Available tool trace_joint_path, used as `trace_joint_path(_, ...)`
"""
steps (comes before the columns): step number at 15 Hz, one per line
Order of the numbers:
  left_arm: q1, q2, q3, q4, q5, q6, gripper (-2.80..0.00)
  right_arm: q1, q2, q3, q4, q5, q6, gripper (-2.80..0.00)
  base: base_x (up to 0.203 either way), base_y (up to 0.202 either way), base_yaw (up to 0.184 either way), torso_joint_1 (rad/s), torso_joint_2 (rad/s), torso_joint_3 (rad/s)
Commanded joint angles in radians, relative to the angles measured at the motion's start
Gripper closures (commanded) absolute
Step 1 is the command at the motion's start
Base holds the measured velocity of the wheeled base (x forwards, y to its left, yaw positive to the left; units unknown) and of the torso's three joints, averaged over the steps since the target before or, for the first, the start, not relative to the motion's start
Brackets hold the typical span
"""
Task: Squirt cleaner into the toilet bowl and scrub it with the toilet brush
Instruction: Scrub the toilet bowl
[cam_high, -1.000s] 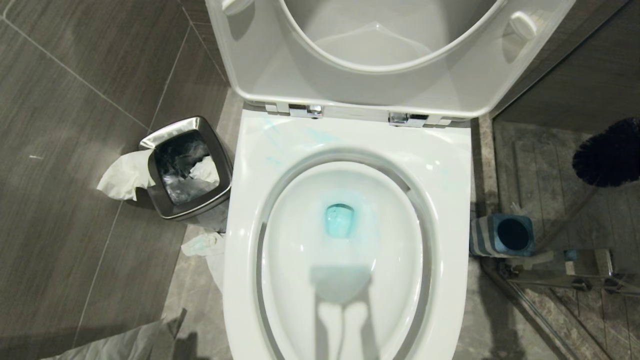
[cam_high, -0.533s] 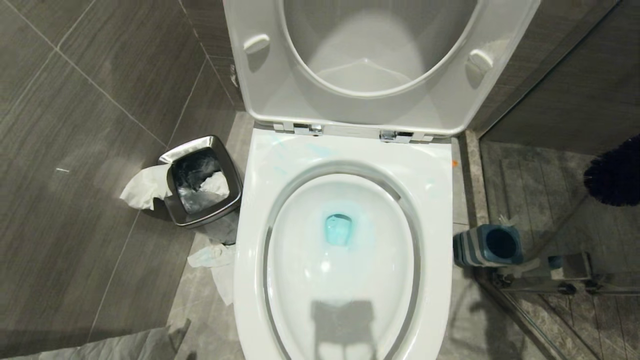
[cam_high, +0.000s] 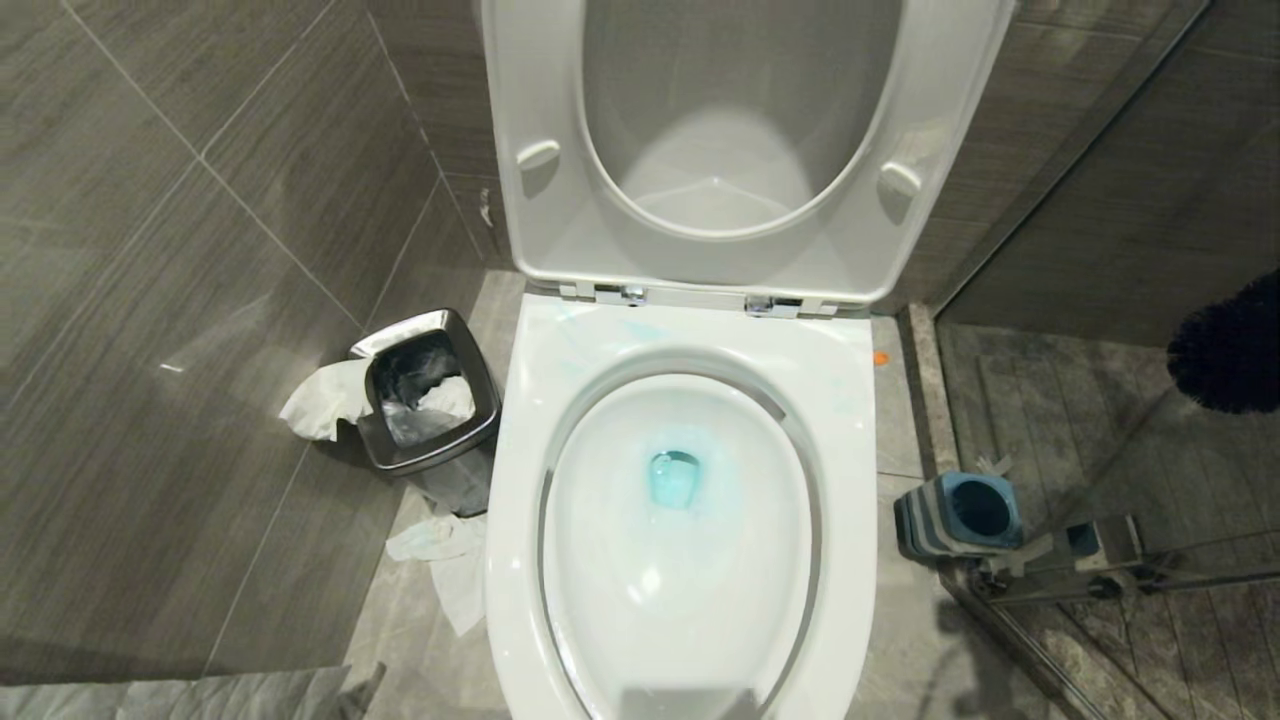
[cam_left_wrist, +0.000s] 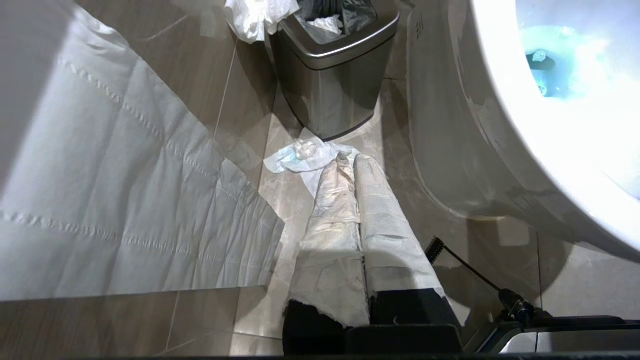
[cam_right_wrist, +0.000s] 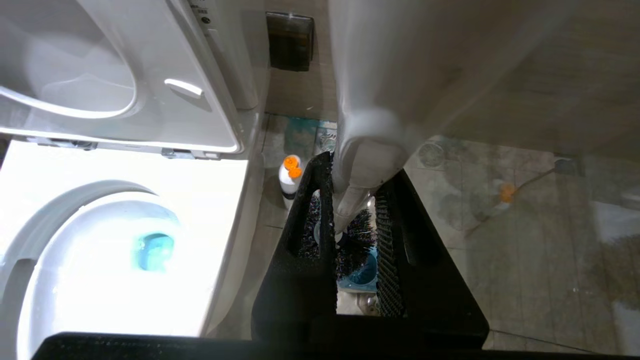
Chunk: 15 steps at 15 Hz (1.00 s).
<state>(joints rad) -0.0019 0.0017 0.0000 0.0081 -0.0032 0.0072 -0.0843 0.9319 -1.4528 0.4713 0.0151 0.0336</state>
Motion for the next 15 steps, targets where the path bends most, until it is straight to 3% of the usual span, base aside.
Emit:
trace_joint_path(1, 0.000, 0.001, 0.002, 0.000, 0.000, -0.001, 0.00, 0.020, 0.040, -0.004, 0.003, 0.004, 0.000, 0.00, 0.000, 0.000, 0.000, 0.009, 0.00, 0.076)
trace_joint_path(3, 0.000, 0.001, 0.002, 0.001, 0.000, -0.003, 0.00, 0.062, 0.095, -0.036, 0.000, 0.004, 0.003, 0.00, 0.000, 0.000, 0.000, 0.001, 0.00, 0.018)
trace_joint_path(6, 0.000, 0.001, 0.002, 0.000, 0.000, 0.002, 0.00, 0.207, 0.181, -0.090, -0.001, -0.040, 0.008, 0.00, 0.000, 0.000, 0.000, 0.000, 0.00, 0.000)
trace_joint_path(12, 0.000, 0.001, 0.002, 0.000, -0.001, 0.001, 0.00, 0.749, 0.348, -0.120, -0.076, -0.414, 0.025, 0.00, 0.000, 0.000, 0.000, 0.000, 0.00, 0.000)
trace_joint_path(15, 0.000, 0.001, 0.002, 0.000, -0.001, 0.004, 0.00, 0.916, 0.490, -0.195, -0.110, -0.551, 0.028, 0.00, 0.000, 0.000, 0.000, 0.000, 0.00, 0.000)
